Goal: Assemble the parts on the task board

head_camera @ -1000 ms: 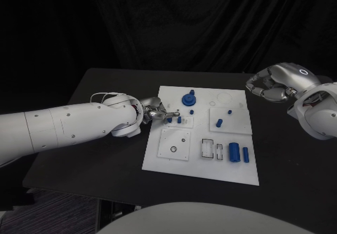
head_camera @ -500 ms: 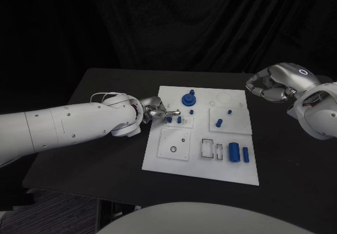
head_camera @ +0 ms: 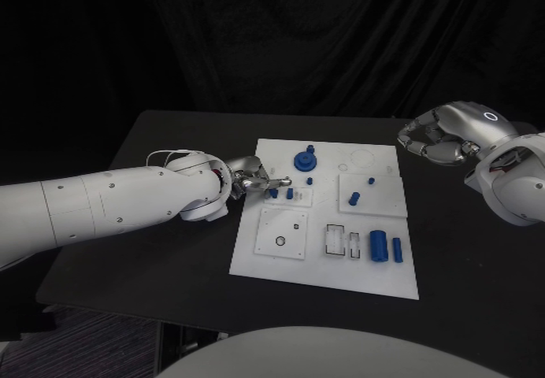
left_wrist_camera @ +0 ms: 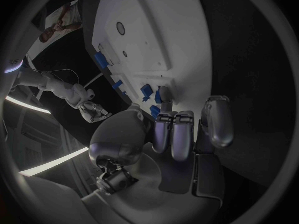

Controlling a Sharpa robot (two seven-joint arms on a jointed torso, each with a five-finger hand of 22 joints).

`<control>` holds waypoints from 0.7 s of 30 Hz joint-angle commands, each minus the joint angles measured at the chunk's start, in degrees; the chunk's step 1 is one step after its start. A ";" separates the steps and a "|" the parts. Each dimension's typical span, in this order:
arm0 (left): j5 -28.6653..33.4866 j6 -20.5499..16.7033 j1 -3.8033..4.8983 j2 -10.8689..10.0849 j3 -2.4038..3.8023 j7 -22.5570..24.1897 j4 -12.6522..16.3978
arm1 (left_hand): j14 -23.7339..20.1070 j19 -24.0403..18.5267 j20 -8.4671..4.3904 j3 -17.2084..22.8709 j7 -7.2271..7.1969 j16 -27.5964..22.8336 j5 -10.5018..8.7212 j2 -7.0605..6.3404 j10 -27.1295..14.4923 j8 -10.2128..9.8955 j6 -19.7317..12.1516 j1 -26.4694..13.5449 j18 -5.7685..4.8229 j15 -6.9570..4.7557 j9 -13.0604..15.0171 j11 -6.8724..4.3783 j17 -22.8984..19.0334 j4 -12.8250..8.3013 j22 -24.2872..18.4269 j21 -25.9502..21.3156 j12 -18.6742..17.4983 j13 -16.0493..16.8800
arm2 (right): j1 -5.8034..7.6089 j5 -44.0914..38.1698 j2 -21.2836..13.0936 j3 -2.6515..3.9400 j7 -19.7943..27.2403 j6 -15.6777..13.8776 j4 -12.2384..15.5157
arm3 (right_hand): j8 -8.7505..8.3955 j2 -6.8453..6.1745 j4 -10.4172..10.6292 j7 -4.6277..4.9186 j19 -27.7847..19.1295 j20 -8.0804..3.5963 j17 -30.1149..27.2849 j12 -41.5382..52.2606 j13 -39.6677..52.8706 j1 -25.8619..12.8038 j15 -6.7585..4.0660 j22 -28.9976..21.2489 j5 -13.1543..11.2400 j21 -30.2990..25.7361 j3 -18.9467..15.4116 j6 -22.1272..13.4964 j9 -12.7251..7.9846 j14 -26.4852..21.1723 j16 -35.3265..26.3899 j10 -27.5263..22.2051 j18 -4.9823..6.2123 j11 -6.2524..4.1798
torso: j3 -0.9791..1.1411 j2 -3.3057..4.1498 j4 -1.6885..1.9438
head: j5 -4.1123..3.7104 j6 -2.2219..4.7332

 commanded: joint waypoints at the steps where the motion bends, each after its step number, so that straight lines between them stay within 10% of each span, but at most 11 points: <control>1: -0.06 -0.47 -0.15 0.14 0.01 1.75 0.02 | 6.16 0.42 0.02 -0.52 -0.13 0.15 0.34 0.73 5.98 0.32 -0.50 0.11 -0.06 0.03 0.29 -0.15 15.09 -0.01 9.99 0.38 0.15 15.07 | -0.13 -0.16 -0.05 0.04 -1.06 0.12 0.03 | -0.31 -0.25 -0.18 -0.02 4.14 -0.14 9.79 0.15 15.10 0.55 -0.31 13.70 0.27 -0.22 0.35 0.23 -0.08 4.87 -0.23 5.87 0.14 -0.46 | -0.01 -0.02 0.00 | 0.02 -0.01; 21: -0.06 -1.96 -0.15 0.18 0.01 3.04 0.09 | 6.16 0.71 -0.13 -2.52 -0.44 0.15 1.91 2.27 5.98 2.62 -0.74 2.40 -0.17 -0.15 2.56 -0.39 15.09 -0.07 10.13 0.95 0.15 15.07 | -0.18 -0.16 0.12 0.04 -0.97 0.11 -0.14 | -0.33 -0.21 -0.24 -0.03 4.12 -0.15 9.76 0.15 15.10 0.57 -0.34 13.69 0.30 -0.25 0.47 0.20 -0.09 4.87 -0.25 5.87 0.15 -0.51 | 0.02 0.00 0.04 | 0.12 -0.01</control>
